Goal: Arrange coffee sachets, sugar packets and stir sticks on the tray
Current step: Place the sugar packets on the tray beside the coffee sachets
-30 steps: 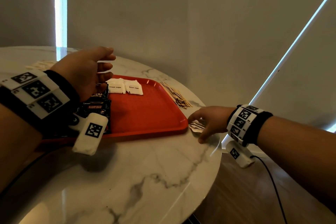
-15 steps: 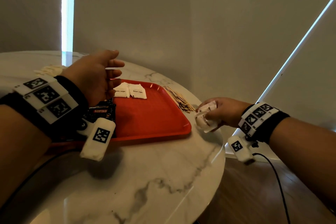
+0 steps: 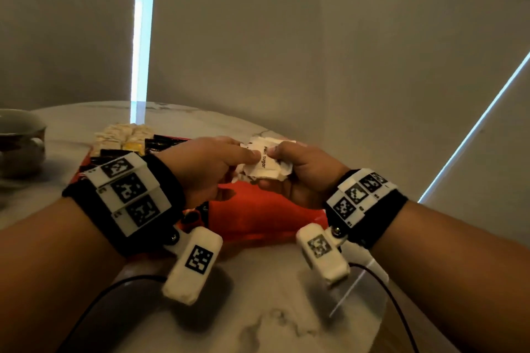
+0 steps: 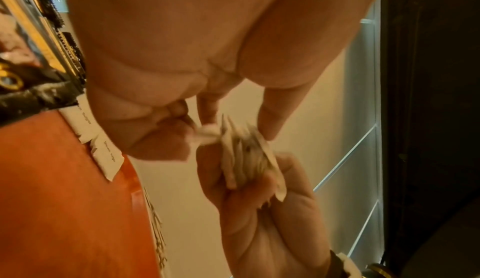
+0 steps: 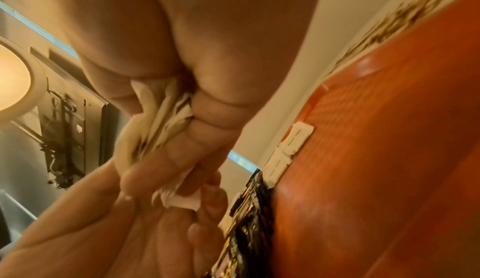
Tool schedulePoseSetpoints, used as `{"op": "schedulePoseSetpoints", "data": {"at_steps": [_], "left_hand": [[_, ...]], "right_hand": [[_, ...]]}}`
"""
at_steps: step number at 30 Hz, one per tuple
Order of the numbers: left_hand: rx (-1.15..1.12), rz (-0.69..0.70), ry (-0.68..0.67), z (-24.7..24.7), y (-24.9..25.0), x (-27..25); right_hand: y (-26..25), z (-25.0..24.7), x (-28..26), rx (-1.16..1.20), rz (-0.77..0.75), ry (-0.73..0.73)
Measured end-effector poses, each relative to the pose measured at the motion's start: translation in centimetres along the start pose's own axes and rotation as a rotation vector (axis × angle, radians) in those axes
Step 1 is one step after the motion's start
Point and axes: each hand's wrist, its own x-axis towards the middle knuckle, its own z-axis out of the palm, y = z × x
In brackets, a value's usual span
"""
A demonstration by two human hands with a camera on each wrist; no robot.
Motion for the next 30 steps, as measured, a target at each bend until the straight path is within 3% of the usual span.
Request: {"op": "schedulePoseSetpoints", "data": {"at_steps": [6,13,20,25,30], "left_hand": [[-0.099,0.023,0.058,-0.8,0.0,0.4],[-0.067,0.068,0.184,-1.6,-0.2,1.2],[-0.225,0.118,0.200,-2.1,0.2,1.0],[-0.244,0.114,0.233,-2.4,0.1,1.5],[-0.161,0.145,0.289,-3.4,0.3,1.9]], "right_hand": [[0.8,1.1,1.8,0.173,0.033,-0.026],[1.8,2.3,3.0,0.036,0.045,-0.036],[1.5,3.5,4.5,0.152,0.011,-0.036],[1.7,4.4,6.6,0.345,0.007,-0.128],[1.7,4.0,7.5,0.259,-0.005,-0.189]]}}
